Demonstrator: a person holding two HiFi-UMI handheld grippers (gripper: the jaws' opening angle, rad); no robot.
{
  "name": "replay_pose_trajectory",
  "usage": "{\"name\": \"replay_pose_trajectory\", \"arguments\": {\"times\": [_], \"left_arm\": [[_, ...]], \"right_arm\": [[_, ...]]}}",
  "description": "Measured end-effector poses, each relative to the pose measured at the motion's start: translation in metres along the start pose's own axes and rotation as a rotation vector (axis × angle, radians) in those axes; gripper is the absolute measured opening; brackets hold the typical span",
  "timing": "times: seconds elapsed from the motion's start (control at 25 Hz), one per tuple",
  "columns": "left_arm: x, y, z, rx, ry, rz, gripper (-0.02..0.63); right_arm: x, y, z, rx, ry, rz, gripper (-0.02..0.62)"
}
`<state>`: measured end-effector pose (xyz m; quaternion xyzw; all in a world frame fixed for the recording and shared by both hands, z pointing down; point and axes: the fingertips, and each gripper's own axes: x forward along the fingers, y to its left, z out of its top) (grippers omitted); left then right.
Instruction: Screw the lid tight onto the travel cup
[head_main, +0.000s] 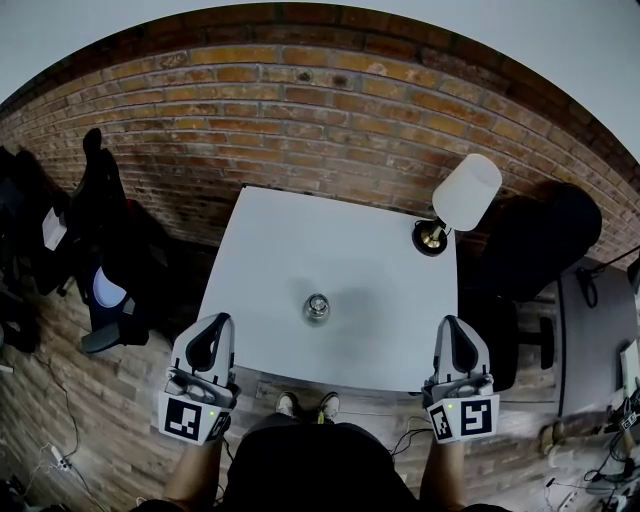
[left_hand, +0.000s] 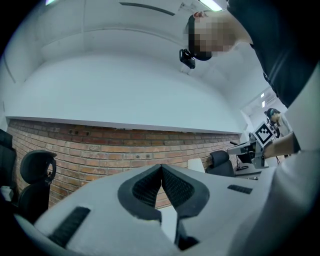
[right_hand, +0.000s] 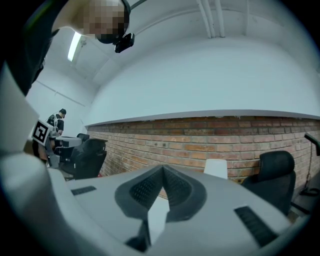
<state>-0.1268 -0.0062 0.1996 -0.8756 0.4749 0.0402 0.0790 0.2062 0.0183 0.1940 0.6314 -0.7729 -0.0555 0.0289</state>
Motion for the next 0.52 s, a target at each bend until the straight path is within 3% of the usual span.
{"name": "replay_pose_trajectory", "arguments": {"times": [0.2, 0.52], "left_arm": [[0.002, -0.003, 0.008, 0.002, -0.036, -0.003, 0.024], [-0.003, -0.003, -0.003, -0.010, -0.002, 0.007, 0.025]], "right_arm": [[0.004, 0.003, 0.001, -0.007, -0.008, 0.015, 0.012], [0.010, 0.008, 0.001, -0.007, -0.015, 0.029, 0.012]]}}
